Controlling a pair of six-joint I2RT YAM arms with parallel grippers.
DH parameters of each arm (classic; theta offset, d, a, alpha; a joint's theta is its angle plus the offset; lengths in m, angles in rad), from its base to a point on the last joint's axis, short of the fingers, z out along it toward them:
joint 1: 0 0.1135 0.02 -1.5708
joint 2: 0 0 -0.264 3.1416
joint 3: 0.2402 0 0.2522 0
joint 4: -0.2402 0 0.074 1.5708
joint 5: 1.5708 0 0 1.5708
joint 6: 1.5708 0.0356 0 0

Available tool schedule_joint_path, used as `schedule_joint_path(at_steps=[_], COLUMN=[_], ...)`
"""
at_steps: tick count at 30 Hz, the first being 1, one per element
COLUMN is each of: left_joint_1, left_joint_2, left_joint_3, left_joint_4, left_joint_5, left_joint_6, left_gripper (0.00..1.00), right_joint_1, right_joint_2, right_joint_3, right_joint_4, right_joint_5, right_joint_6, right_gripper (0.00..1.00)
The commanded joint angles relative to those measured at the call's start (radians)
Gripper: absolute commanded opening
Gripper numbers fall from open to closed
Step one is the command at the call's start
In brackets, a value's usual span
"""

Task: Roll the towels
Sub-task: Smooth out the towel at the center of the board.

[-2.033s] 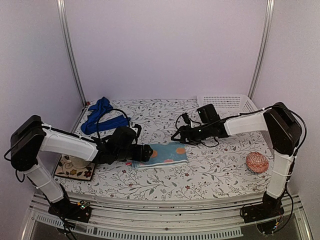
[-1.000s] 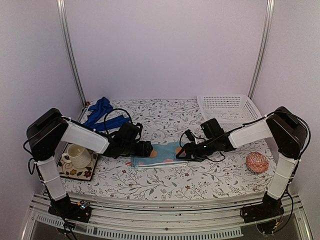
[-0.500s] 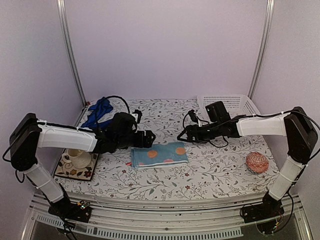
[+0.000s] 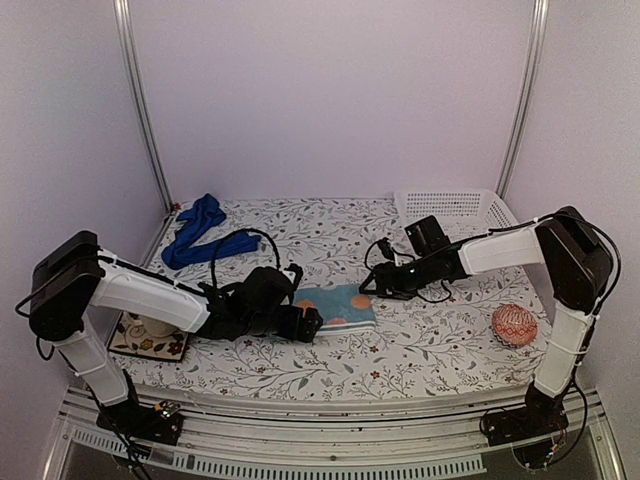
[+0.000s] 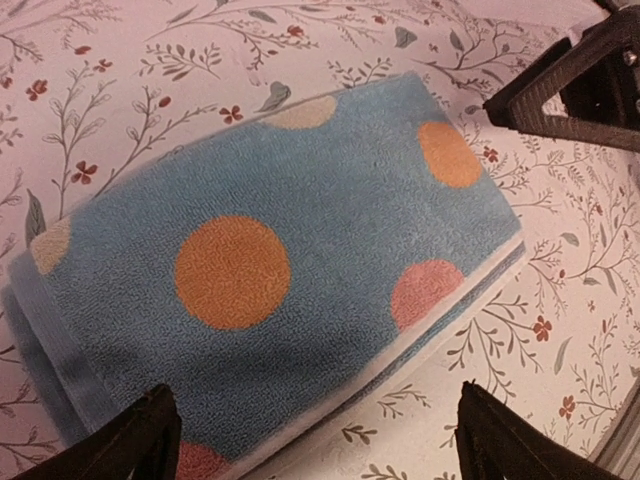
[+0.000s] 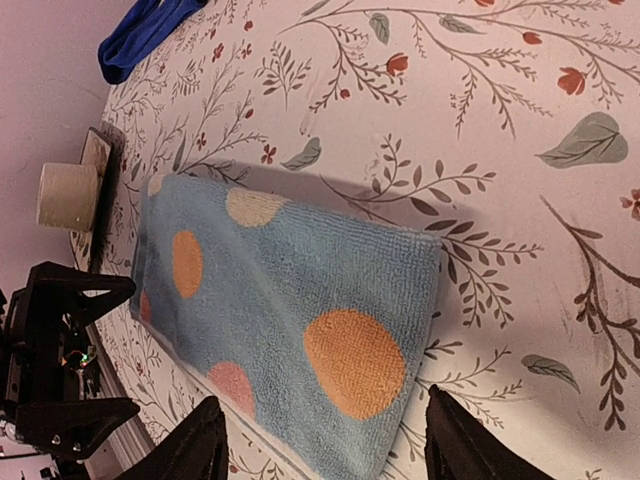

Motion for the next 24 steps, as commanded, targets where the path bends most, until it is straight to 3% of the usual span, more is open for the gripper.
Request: schedule_joint_path(at_steps=[1, 13, 24], left_joint_1=[-0.002, -0.003, -0.066], left_joint_2=[0.032, 0.023, -0.134], left_joint_3=[0.001, -0.053, -0.098], left_joint_4=[0.023, 0.010, 0.037], left_joint_5=[-0.017, -0.011, 0.041], left_joint_6=[-0.003, -0.047, -0.083], left_gripper=[0.96, 0.94, 0.97], right_joint_1=[-0.005, -0.013, -0.019], right_joint_2=[0.035, 0.091, 0.098], right_joint_3=[-0.032, 0.059, 0.126], right_joint_4=[0.018, 0.027, -0.007], right_joint_5=[-0.037, -0.022, 0.021], right_joint_6=[0.014, 0.029, 0.013], right_gripper=[0.65, 0.66, 0.69])
